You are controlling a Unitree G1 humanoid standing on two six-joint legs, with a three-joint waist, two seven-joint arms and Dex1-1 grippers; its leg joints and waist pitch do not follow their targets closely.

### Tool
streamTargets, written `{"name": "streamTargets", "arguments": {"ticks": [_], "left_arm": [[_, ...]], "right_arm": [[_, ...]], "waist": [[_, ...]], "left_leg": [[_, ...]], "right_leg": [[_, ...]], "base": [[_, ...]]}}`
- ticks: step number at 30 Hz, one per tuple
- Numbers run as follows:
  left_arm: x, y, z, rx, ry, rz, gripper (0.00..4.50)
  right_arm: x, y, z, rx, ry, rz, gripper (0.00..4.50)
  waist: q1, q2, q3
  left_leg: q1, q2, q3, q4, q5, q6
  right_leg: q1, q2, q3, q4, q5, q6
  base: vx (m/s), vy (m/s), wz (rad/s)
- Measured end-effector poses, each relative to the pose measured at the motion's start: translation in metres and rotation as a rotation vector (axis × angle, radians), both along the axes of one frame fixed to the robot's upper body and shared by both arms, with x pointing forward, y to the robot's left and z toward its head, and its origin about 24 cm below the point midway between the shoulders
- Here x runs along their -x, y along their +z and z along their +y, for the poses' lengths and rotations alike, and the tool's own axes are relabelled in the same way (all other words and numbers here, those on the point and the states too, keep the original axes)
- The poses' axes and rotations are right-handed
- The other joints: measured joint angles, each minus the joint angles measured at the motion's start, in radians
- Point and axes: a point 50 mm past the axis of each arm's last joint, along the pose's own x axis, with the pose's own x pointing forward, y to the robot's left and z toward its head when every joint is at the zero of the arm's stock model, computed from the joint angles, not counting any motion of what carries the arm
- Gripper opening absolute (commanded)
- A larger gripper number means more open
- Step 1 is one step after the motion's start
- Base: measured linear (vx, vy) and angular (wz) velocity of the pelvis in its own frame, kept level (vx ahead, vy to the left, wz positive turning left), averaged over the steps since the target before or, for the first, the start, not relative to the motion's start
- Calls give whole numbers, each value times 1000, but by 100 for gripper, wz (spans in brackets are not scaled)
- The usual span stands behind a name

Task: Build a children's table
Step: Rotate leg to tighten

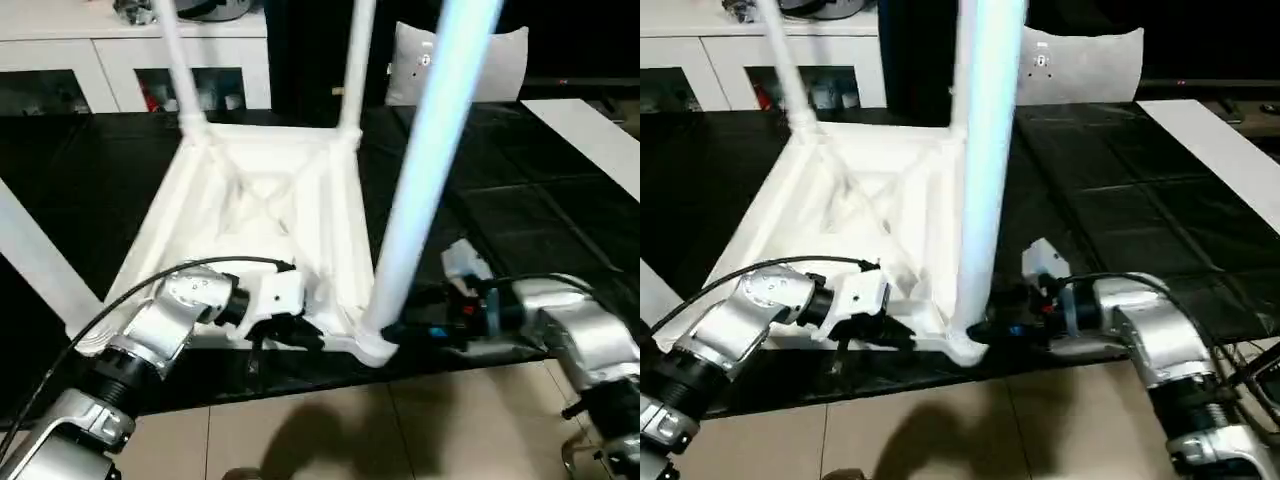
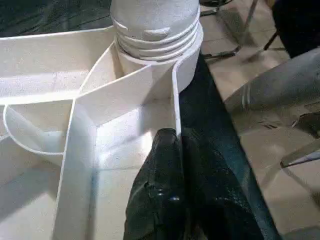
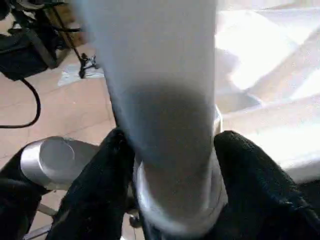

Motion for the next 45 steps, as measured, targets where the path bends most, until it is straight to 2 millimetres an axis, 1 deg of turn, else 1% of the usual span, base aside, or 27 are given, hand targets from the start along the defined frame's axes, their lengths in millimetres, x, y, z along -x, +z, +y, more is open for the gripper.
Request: {"name": "streamTargets", "arguments": {"ticks": [2, 5, 12, 16, 19, 20, 21, 22, 23, 24, 25, 26, 27, 28, 29, 30, 31, 32, 33, 35, 37, 38, 40, 41, 43, 44, 45], "left_arm": [[0, 0, -1, 2, -2, 1, 0], [0, 0, -1, 3, -3, 1, 0], [2, -1, -2, 9, -1, 6, 0], [2, -2, -5, 28, 73, 41, 0], [-4, -5, -5, 44, 231, 45, 0], [-7, -6, -6, 48, 282, 45, 0], [-8, -7, -7, 53, 314, 51, 0], [-10, -9, -9, 60, 372, 52, 0], [-14, -9, -12, 63, 438, 43, 0], [-16, -10, -15, 66, 476, 41, 0], [-17, -10, -17, 69, 506, 40, 0], [-18, -11, -20, 77, 540, 44, 0], [-19, -11, -22, 80, 563, 44, 0], [-19, -12, -24, 83, 585, 45, 0], [-22, -12, -28, 91, 632, 44, 0], [-24, -12, -30, 90, 655, 39, 0], [-26, -12, -32, 94, 681, 37, 0], [-27, -12, -33, 98, 699, 35, 0], [-27, -12, -33, 100, 704, 34, 0], [-27, -11, -34, 105, 707, 31, 0], [-27, -10, -34, 108, 700, 24, 0], [-28, -10, -32, 106, 687, 13, 0], [-27, -8, -30, 106, 649, -6, 0], [-27, -7, -29, 109, 630, -14, 0], [-26, -5, -28, 110, 593, -33, 0], [-26, -4, -26, 107, 571, -38, 0], [-25, -4, -25, 101, 546, -46, 0]], "right_arm": [[0, 0, 1, -2, 11, -4, 219], [0, -1, 1, -4, 15, -8, 205], [3, -3, -1, -22, 1, 17, 198], [8, -5, 0, -49, -75, 49, 197], [-1, -9, 8, -51, -247, 36, 197], [-5, -10, 12, -58, -318, 31, 197], [-7, -11, 13, -60, -369, 34, 197], [-12, -13, 18, -59, -448, 39, 197], [-21, -12, 26, -54, -540, 39, 197], [-25, -12, 30, -44, -598, 38, 197], [-28, -11, 33, -37, -641, 41, 197], [-32, -10, 37, -29, -689, 44, 197], [-35, -10, 40, -27, -726, 53, 197], [-37, -11, 42, -26, -758, 56, 197], [-42, -12, 47, -29, -812, 56, 252], [-45, -11, 50, -30, -840, 48, 266], [-47, -11, 53, -40, -858, 42, 266], [-47, -12, 55, -50, -877, 36, 285], [-47, -12, 56, -55, -882, 36, 285], [-47, -10, 55, -63, -885, 34, 307], [-47, -9, 55, -68, -880, 28, 316], [-46, -8, 51, -67, -870, 19, 337], [-44, -6, 43, -70, -839, -4, 346], [-43, -4, 41, -77, -813, -13, 357], [-42, -2, 36, -83, -771, -34, 381], [-41, -2, 31, -82, -751, -48, 381], [-39, -1, 26, -82, -727, -56, 392]], "waist": [[0, 0, 0], [0, 0, 0], [2, 0, 0], [4, 0, 0], [-13, 0, -1], [-27, 0, -1], [-36, 0, -1], [-53, 0, -1], [-75, 0, -1], [-88, 0, -1], [-101, 1, -1], [-113, 1, -1], [-123, 1, -1], [-131, 1, -1], [-139, 1, -1], [-140, 1, -1], [-141, 1, -1], [-140, 1, -1], [-139, 1, -1], [-133, 0, 0], [-129, 0, 0], [-125, 0, 0], [-115, -2, 0], [-110, -3, -1], [-98, -3, -1], [-89, -3, 0], [-81, -3, 0]], "left_leg": [[0, 0, 0, 0, 0, 0], [0, 0, 0, 1, 0, 0], [0, 0, 0, 1, 0, 0], [1, 0, 0, 1, 0, 0], [7, 1, 1, 4, -1, -7], [10, 1, 1, 4, 0, -9], [12, 1, 0, 4, 0, -9], [14, 2, 0, 4, 0, -9], [15, 3, -1, 5, 1, -10], [14, 3, -2, 6, 1, -10], [14, 5, -4, 7, 1, -10], [13, 7, -8, 6, 1, -10], [12, 9, -10, 6, 0, -10], [16, 12, -12, 6, 0, -10], [17, 12, -12, 6, 0, -9], [16, 12, -12, 6, 0, -9], [16, 11, -12, 6, 0, -9], [15, 11, -12, 6, -1, -7], [15, 10, -12, 6, -2, -6], [15, 5, -12, 3, -3, -5], [14, 2, -12, 1, -4, -3], [14, 2, -11, 0, -5, -3], [6, 1, -10, 0, -6, -2], [1, 0, -9, 2, -5, 0], [-4, 0, -9, 2, -5, 0], [-4, 1, -8, 2, -5, -1], [-4, 2, -7, 2, -5, -1]], "right_leg": [[0, 0, 0, 0, 0, 0], [0, 0, 0, 1, 0, 0], [0, 0, 0, 1, 0, 0], [1, 0, 0, 1, 0, 0], [4, 0, 0, 4, 0, 0], [5, 0, 0, 4, 0, 1], [7, 0, 0, 2, 0, 1], [9, 0, -2, -1, 1, 2], [11, 0, -8, -5, 1, 2], [12, -1, -13, -9, 1, 2], [15, -1, -21, -16, 1, 3], [18, -1, -29, -25, 2, 3], [21, -1, -32, -30, 2, 4], [25, 0, -35, -35, 2, 4], [26, 0, -36, -37, 2, 4], [26, -1, -37, -39, 2, 4], [26, -1, -37, -40, 2, 4], [26, -2, -36, -40, 2, 5], [26, -2, -35, -40, 3, 5], [25, -1, -28, -38, 4, 7], [24, -2, -21, -36, 10, 7], [22, -2, -19, -34, 11, 7], [15, -2, -15, -27, 15, 6], [6, -2, -10, -17, 13, 6], [-5, -2, -8, -3, 9, -2], [-8, -1, -7, 1, 6, -5], [-9, 0, -7, 4, 4, -7]], "base": [[0, 0, 0], [0, 0, 0], [0, 0, 0], [0, 0, 0], [0, 0, 0], [0, 0, 0], [0, 0, 0], [0, 0, 0], [0, 0, 0], [0, 0, 0], [0, 0, 0], [0, 0, 0], [0, 0, 0], [0, 0, 0], [0, 0, 0], [0, 0, 0], [0, 0, 0], [0, 0, 0], [0, 0, 0], [0, 0, 0], [0, 0, 0], [0, 0, 0], [0, 0, 0], [0, 0, 0], [0, 0, 0], [0, 0, 0], [0, 0, 0]]}}
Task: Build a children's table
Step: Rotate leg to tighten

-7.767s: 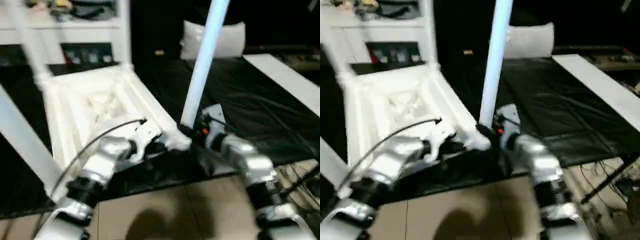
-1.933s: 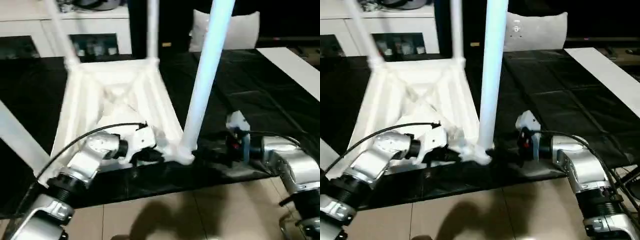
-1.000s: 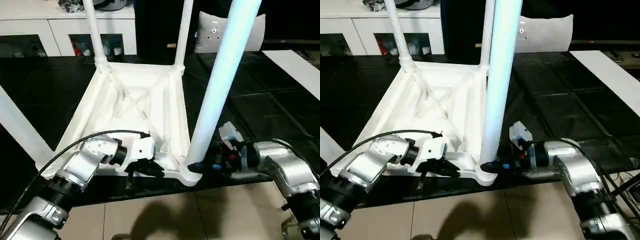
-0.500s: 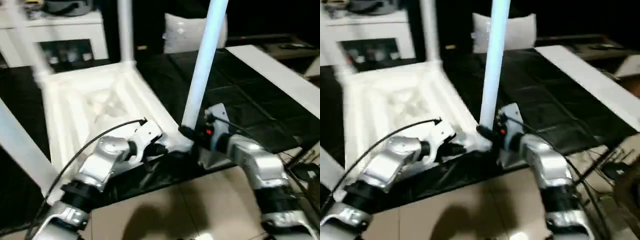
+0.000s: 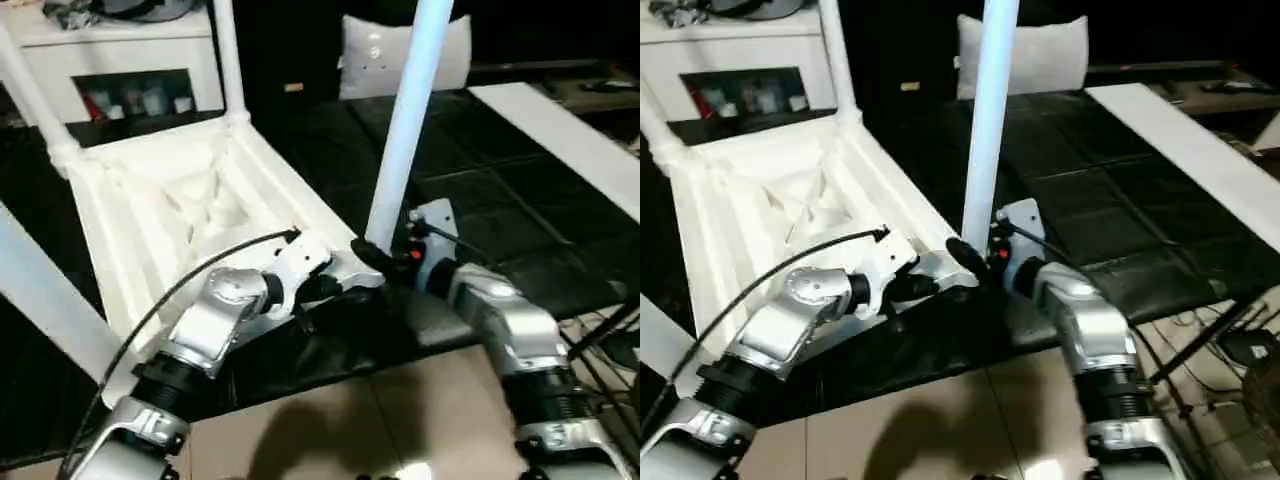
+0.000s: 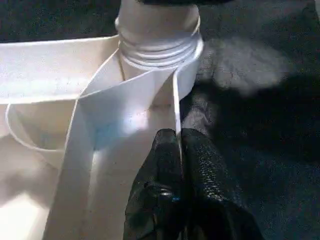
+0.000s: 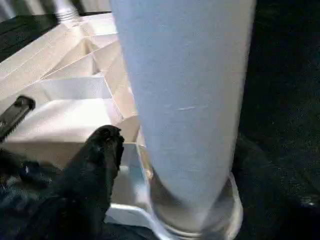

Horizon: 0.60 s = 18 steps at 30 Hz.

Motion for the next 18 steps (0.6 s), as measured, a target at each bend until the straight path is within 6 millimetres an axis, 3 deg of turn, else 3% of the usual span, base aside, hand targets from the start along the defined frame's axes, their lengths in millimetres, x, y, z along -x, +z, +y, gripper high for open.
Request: {"name": "streamTargets", "arguments": {"ticks": [4, 8, 14, 16, 18], "left_arm": [[4, 1, 11, -45, -106, -12, 0], [8, 1, 16, -75, -220, -17, 0], [17, 2, 22, -119, -396, -2, 0], [17, 3, 23, -132, -431, -2, 0], [18, 3, 22, -142, -469, 2, 0]], "right_arm": [[8, 4, -26, 64, 98, -17, 415], [14, 13, -38, 140, 235, -46, 426], [32, 11, -45, 199, 492, -28, 426], [35, 12, -44, 199, 556, -25, 392], [38, 13, -42, 178, 609, -19, 392]], "waist": [[21, 0, 0], [37, -1, 0], [64, -3, -1], [68, -3, -1], [73, -4, -1]], "left_leg": [[3, 0, 5, 0, 1, -2], [5, -1, 6, 4, 1, -3], [5, -2, 6, 6, -1, -6], [5, -1, 6, 7, -1, -6], [5, -1, 6, 7, -1, -5]], "right_leg": [[1, 0, 0, 5, -6, 4], [5, 0, 5, 5, -6, 5], [7, 0, 8, 4, -5, 6], [8, 0, 8, 5, -5, 6], [8, 0, 9, 6, -5, 6]], "base": [[0, 0, 0], [0, 0, 0], [0, 0, 0], [0, 0, 0], [0, 0, 0]]}}
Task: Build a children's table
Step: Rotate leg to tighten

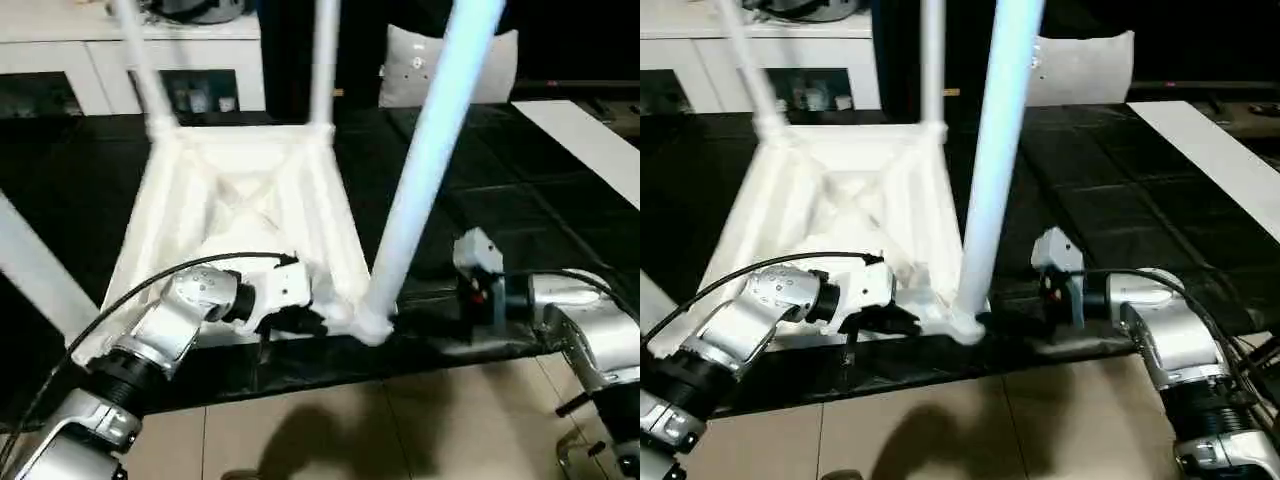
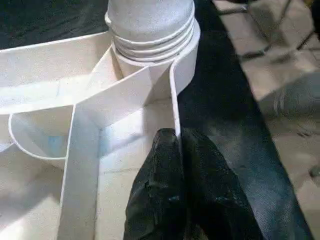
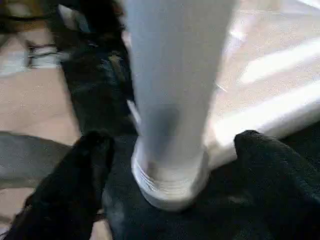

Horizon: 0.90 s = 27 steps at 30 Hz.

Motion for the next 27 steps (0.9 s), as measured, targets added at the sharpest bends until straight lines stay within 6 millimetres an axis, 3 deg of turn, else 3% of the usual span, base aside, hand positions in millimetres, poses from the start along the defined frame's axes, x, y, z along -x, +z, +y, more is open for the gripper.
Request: {"name": "streamTargets", "arguments": {"ticks": [10, 23, 27], "left_arm": [[2, 2, -3, -10, -83, 13, 0], [2, 0, -4, 15, -71, 37, 0], [4, -2, -6, 44, -39, 76, 0]], "right_arm": [[2, -5, 4, -37, 100, 88, 310], [0, -8, 3, -65, 85, 134, 199], [5, -11, 1, -95, 54, 170, 194]], "waist": [[11, 0, 0], [11, 0, 0], [15, 0, -1]], "left_leg": [[0, 0, 0, 1, -1, -1], [0, 0, 0, 1, -1, -1], [-1, 0, 0, 1, -1, -1]], "right_leg": [[0, 0, 0, 2, 0, 0], [0, 0, 0, 3, 0, 1], [0, 0, 0, 3, -1, 1]], "base": [[0, 0, 0], [0, 0, 0], [0, 0, 0]]}}
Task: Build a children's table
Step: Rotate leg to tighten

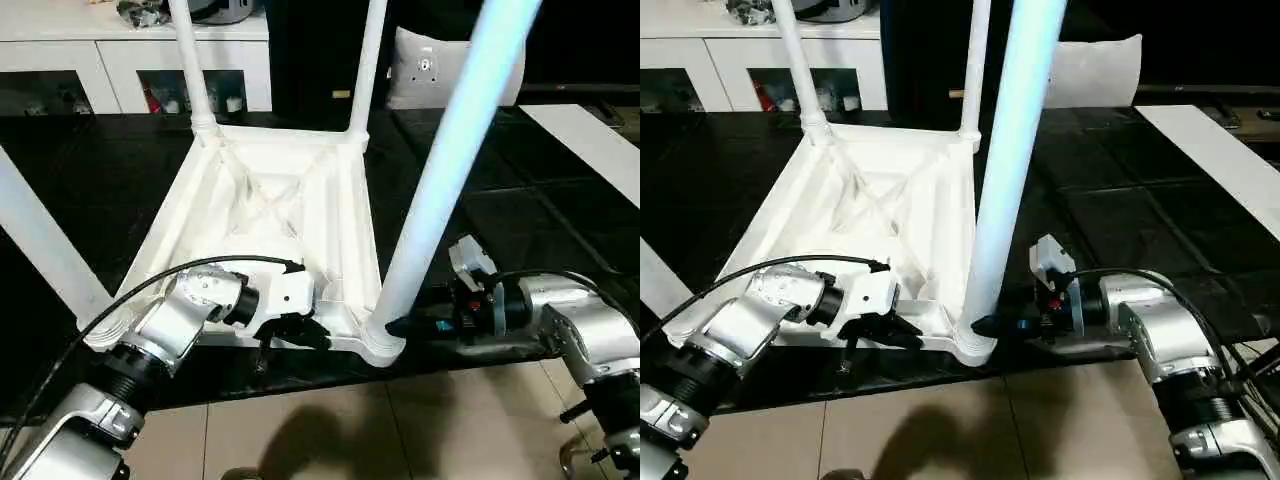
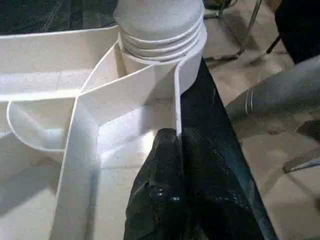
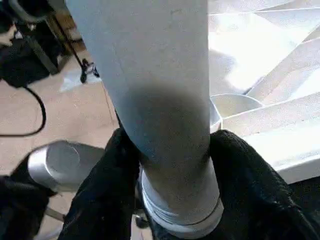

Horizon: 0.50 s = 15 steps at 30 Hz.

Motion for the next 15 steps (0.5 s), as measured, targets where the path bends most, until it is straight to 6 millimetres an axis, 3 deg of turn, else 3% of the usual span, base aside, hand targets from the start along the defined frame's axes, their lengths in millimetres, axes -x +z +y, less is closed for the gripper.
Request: {"name": "streamTargets", "arguments": {"ticks": [4, 7, 10, 11, 15], "left_arm": [[-2, -2, -2, 15, 81, 23, 0], [-6, -4, -3, 23, 187, 29, 0], [-11, -8, -7, 45, 328, 40, 0], [-13, -8, -9, 53, 373, 45, 0], [-23, -9, -22, 91, 588, 24, 0]], "right_arm": [[1, -3, 3, -17, -96, 14, 191], [-5, -7, 9, -18, -220, 2, 191], [-15, -10, 19, -19, -404, -1, 190], [-20, -10, 24, -26, -468, 10, 189], [-43, -7, 46, -30, -735, 42, 189]], "waist": [[-6, 1, -1], [-27, 1, -1], [-66, 2, -2], [-81, 7, -2], [-135, 10, -1]], "left_leg": [[2, 0, 0, 0, 1, -1], [8, 0, 1, 0, 3, -3], [14, 1, -1, 0, 4, -3], [14, 3, -5, 0, 4, -3], [7, 13, -13, 1, 4, -4]], "right_leg": [[1, 0, 0, 0, 0, 0], [5, 0, -1, 0, 0, 0], [11, 0, -10, -10, 0, 0], [16, 0, -22, -21, 0, 1], [18, 0, -39, -41, 1, 2]], "base": [[0, 0, 0], [0, 0, 0], [0, 0, 0], [0, 0, 0], [0, 0, 0]]}}
